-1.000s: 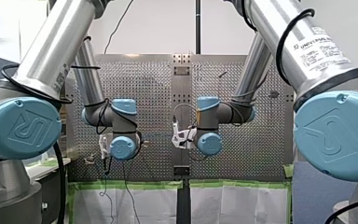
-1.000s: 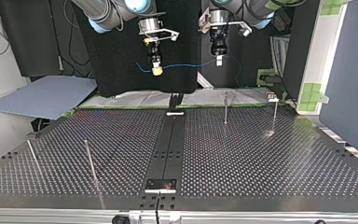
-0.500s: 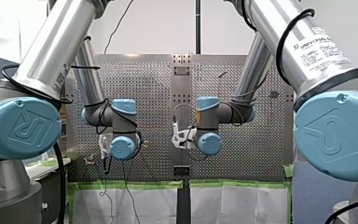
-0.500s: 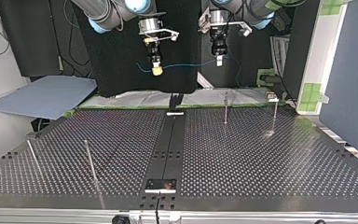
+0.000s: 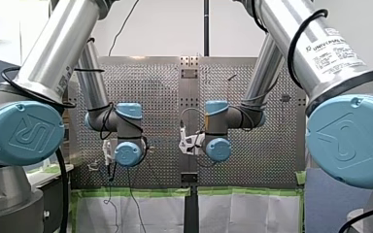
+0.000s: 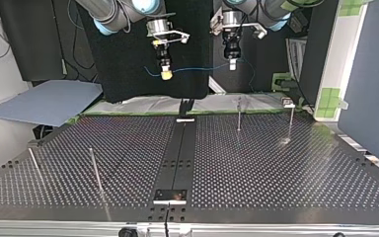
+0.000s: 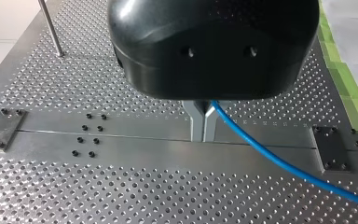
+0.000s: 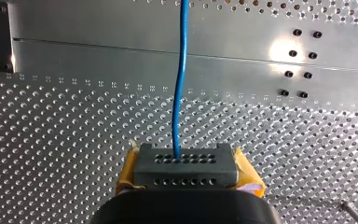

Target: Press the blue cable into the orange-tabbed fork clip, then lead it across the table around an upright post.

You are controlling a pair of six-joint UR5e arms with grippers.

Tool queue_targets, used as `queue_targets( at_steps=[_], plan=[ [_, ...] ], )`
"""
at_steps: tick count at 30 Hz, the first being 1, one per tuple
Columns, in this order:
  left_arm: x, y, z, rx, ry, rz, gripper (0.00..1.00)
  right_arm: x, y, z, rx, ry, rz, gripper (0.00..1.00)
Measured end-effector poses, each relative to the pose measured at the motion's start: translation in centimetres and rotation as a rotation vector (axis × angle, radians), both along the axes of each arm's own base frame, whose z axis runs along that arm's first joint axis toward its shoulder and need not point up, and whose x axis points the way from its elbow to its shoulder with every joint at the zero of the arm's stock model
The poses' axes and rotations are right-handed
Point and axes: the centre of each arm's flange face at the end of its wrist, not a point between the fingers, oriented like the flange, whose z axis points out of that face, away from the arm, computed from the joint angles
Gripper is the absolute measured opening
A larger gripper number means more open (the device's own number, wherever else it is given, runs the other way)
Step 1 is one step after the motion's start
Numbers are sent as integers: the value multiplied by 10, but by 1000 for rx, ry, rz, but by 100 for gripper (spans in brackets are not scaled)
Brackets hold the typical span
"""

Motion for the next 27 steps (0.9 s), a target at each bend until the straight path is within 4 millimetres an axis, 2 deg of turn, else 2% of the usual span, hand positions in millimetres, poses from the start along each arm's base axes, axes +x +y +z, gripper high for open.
queue_targets(
  at_steps=[9,16,20,27],
  plan=[
    [0,1,-1,3,3,0,0,0,0,0,0,0,0,0],
    [-7,22,-29,101,108,-2,0,16,10,-14,28,30,-1,0],
    [-2,32,-40,120,142,-3,0,19,15,-22,54,60,-21,0],
    [13,46,-43,116,155,-5,0,7,18,-30,103,126,-99,0]
  ],
)
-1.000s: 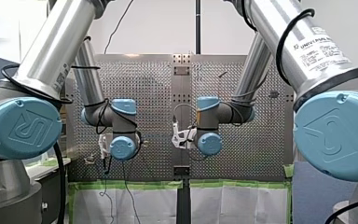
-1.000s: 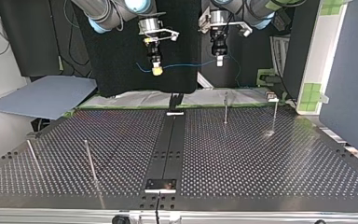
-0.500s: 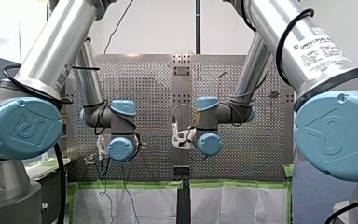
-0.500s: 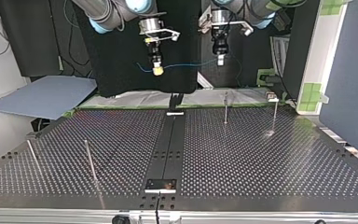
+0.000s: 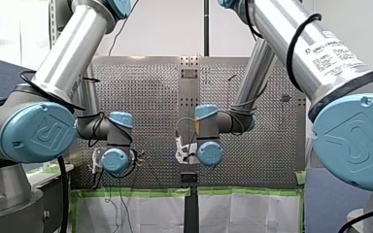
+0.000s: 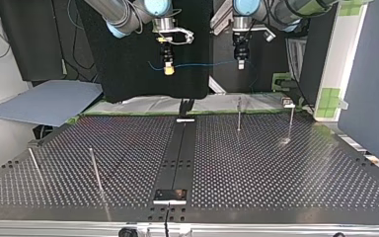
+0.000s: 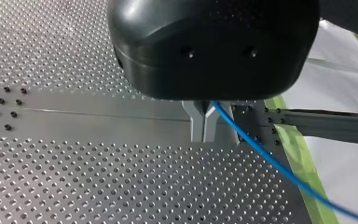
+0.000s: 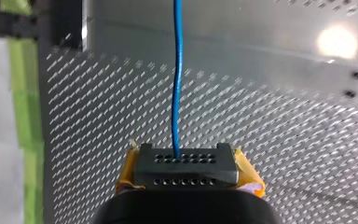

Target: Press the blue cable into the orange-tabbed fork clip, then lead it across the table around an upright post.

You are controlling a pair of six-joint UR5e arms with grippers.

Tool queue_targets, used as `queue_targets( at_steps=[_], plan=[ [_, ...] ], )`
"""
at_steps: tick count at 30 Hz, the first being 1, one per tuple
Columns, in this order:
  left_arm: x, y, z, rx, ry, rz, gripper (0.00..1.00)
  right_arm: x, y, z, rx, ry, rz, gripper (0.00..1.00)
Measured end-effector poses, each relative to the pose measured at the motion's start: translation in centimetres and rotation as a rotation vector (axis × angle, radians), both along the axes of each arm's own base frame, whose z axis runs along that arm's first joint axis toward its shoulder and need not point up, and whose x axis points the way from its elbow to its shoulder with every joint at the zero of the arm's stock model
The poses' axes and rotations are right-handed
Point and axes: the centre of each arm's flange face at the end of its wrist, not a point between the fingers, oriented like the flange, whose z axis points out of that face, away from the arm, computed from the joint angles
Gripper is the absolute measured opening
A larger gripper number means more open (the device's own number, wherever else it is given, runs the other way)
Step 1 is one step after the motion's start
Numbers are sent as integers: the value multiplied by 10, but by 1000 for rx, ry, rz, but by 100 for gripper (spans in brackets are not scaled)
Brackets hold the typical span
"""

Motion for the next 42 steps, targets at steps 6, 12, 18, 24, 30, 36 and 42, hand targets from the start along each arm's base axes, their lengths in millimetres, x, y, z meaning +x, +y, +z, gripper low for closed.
queue_targets(
  at_steps=[6,12,18,24,30,36,42],
  plan=[
    [5,0,0,-9,4,-41,0,-6,2,-3,23,35,-34,0],
    [15,-1,-2,-22,8,-75,0,-4,-6,7,20,23,-36,0],
    [44,-3,17,-84,-30,-66,0,5,-22,44,-2,-65,-23,0],
    [54,3,38,-140,-63,-14,0,10,-31,76,-38,-151,14,0],
    [57,7,52,-202,-118,11,0,14,-36,67,-37,-198,57,0],
    [60,10,41,-228,-134,32,0,19,-42,44,-24,-226,96,0],
    [60,15,20,-201,-103,46,0,25,-53,19,-21,-238,107,0]
  ],
)
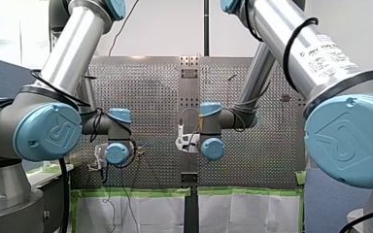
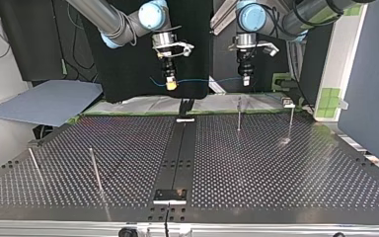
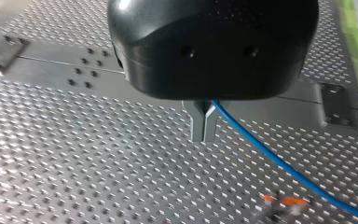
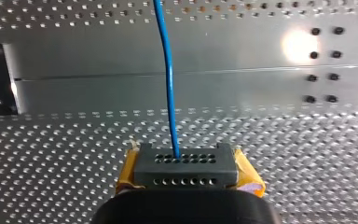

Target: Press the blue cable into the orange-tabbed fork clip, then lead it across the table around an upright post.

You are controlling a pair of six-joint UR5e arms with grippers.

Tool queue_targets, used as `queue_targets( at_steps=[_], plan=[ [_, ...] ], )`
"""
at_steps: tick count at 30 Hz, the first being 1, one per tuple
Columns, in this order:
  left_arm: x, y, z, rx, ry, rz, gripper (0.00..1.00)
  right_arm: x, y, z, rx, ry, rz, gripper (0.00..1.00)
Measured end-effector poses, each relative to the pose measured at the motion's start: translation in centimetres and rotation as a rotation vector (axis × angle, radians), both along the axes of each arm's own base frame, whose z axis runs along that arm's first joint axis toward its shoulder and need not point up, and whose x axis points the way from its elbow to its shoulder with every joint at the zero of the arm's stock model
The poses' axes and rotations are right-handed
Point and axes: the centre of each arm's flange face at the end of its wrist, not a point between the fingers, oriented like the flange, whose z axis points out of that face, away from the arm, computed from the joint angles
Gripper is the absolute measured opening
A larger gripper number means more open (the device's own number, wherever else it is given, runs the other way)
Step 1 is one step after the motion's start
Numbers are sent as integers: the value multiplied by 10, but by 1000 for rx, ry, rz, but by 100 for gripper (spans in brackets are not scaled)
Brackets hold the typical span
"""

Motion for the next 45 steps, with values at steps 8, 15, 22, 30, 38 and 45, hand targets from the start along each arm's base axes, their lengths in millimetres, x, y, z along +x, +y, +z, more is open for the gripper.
queue_targets(
  at_steps=[8,15,22,30,38,45],
  plan=[
    [2,8,-6,24,15,20,0,2,-10,-36,36,10,12,0],
    [6,14,-6,34,15,32,0,3,-25,-67,66,24,16,0],
    [12,20,-12,7,11,38,0,1,-38,-96,94,45,2,0],
    [39,17,-30,-39,-24,24,0,-4,-48,-113,122,72,-12,0],
    [50,24,-56,-37,12,42,0,-2,-62,-108,122,76,-23,0],
    [51,35,-73,-31,46,62,0,6,-73,-100,111,71,-14,0]
  ],
)
